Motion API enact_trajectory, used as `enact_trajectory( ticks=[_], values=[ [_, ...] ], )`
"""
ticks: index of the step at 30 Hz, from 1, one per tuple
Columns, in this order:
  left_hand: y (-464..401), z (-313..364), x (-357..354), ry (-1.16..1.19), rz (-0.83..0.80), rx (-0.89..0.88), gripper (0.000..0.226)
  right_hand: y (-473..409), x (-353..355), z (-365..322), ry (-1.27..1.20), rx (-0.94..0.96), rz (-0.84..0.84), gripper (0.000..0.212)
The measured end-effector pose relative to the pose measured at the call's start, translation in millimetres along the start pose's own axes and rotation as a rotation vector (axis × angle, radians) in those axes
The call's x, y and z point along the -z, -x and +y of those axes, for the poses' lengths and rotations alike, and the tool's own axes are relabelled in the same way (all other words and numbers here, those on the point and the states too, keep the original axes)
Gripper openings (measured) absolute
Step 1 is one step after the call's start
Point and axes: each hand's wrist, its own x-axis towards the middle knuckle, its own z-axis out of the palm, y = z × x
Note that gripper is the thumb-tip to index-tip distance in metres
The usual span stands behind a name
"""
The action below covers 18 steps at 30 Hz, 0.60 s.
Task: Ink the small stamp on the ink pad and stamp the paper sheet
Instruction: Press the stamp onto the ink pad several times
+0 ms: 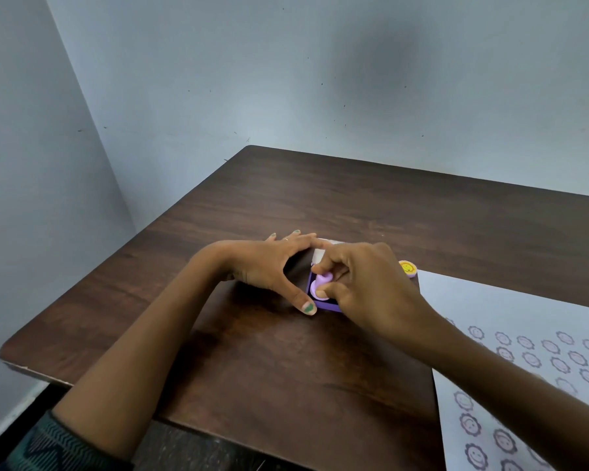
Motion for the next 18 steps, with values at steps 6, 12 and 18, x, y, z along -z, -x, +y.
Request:
enact_trajectory(
  ticks=[6, 12, 18],
  values=[
    [-1.4, -1.9, -0.9, 0.007, -0.003, -0.017, 0.096, -0.1, 1.6, -1.7, -0.012, -0.005, -0.008, 0.018],
    [-1.5, -3.1, -0.7, 0.002, -0.004, -0.019, 0.098, 3.6, -2.1, -0.9, 0.009, 0.038, -0.006, 0.015],
    [-1.4, -3.5, -0.5, -0.006, -0.005, 0.007, 0.102, -2.3, 0.5, 0.1, 0.004, 0.015, -0.026, 0.017]
  ],
)
